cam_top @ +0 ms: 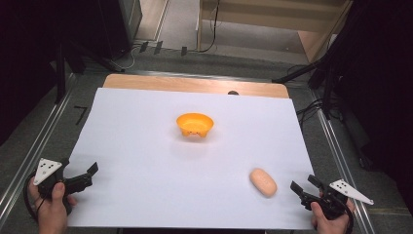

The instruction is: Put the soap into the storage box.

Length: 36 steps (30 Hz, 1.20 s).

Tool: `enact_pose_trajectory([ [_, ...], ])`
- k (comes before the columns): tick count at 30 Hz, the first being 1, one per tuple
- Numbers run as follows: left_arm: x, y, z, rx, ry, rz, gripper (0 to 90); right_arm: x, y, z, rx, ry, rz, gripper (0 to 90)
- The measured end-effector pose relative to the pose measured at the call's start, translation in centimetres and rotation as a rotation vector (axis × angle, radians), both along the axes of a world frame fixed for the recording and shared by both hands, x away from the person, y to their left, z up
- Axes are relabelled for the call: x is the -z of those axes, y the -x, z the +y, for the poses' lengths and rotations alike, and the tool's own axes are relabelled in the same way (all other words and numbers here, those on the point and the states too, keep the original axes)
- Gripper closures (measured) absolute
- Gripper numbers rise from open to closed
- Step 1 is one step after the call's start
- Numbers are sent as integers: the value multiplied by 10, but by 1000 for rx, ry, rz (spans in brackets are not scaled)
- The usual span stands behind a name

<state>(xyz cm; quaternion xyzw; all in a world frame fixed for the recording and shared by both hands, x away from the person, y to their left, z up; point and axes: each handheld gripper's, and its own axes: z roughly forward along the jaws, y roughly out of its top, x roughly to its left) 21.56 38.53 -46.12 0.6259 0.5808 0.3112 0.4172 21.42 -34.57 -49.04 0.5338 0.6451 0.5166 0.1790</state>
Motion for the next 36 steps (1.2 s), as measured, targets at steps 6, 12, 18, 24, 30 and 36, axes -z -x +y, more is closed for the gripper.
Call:
enact_pose_trajectory([
  [6, 0, 1, 0, -3, 2, -2, 5, -3, 1, 6, 11, 72, -15, 179],
  [12, 0, 0, 0, -2, 1, 1, 5, -4, -1, 5, -2, 49, 11, 244],
  [18, 0, 1, 1, -3, 4, -5, 5, -11, -8, 6, -83, 119, 28, 336],
  [24, 0, 0, 0, -7, 6, 0, 4, -23, -13, 12, -154, 208, 24, 379],
  [30, 0, 1, 0, -10, 5, -4, 5, -30, -18, 24, -218, 276, 49, 388],
  [36, 0, 1, 0, -11, -2, -2, 5, -41, -23, 33, -276, 304, 125, 361],
])
